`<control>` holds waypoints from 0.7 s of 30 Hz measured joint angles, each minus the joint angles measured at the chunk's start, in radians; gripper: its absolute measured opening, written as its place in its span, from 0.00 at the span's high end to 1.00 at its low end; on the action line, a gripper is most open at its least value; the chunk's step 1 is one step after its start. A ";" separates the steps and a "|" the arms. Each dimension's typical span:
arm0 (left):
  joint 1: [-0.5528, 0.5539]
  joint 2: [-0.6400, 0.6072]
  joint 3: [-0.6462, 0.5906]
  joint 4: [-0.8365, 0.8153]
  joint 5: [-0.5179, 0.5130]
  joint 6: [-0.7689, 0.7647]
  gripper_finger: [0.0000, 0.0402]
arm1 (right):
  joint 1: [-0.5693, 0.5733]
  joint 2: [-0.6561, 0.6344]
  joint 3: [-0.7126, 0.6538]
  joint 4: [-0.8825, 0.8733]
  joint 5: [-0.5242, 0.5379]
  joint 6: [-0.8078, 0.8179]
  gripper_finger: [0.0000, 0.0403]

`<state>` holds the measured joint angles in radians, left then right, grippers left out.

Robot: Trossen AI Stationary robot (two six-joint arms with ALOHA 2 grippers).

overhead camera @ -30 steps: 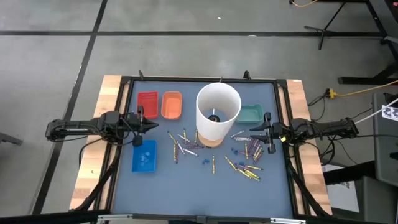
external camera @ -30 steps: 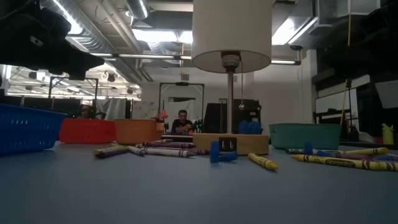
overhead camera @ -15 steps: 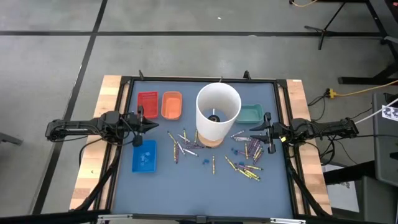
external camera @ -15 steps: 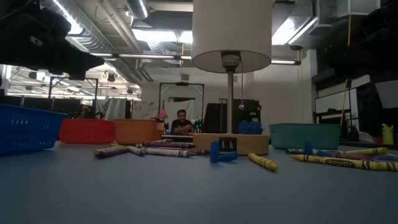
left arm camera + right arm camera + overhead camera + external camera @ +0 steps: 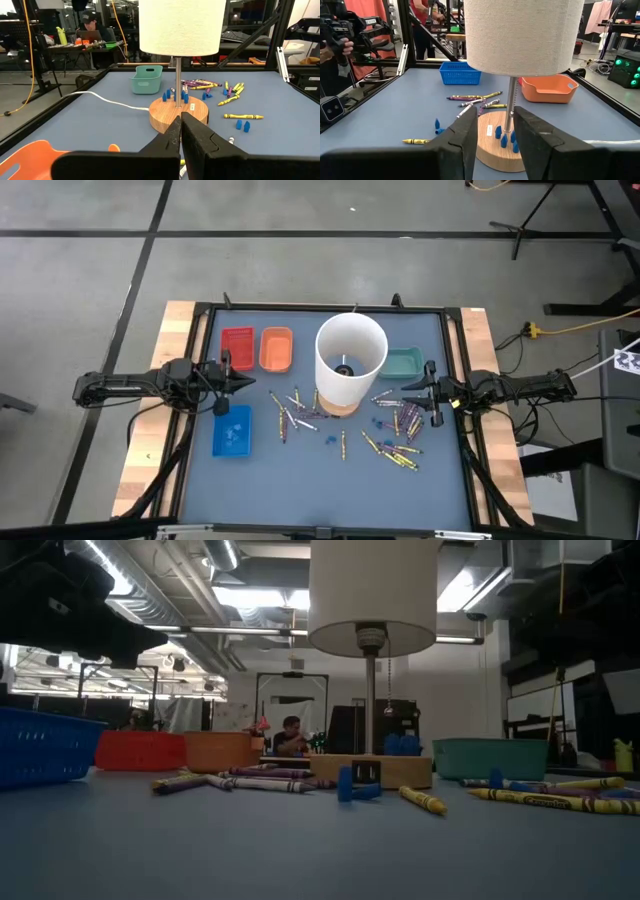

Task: Sort crayons

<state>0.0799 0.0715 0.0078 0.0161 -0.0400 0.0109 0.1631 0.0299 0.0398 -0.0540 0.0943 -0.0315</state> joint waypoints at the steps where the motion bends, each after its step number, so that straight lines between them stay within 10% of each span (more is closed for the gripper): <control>1: 0.000 0.000 0.000 0.000 0.000 0.000 1.00 | 0.000 0.000 0.000 0.000 -0.001 0.000 0.69; 21: 0.000 0.000 0.000 0.000 0.000 0.000 1.00 | 0.000 0.001 -0.002 0.219 0.032 0.060 0.69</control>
<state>0.0799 0.0716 0.0078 0.0159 -0.0402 0.0109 0.1631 0.0307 0.0376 0.1648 0.1266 0.0288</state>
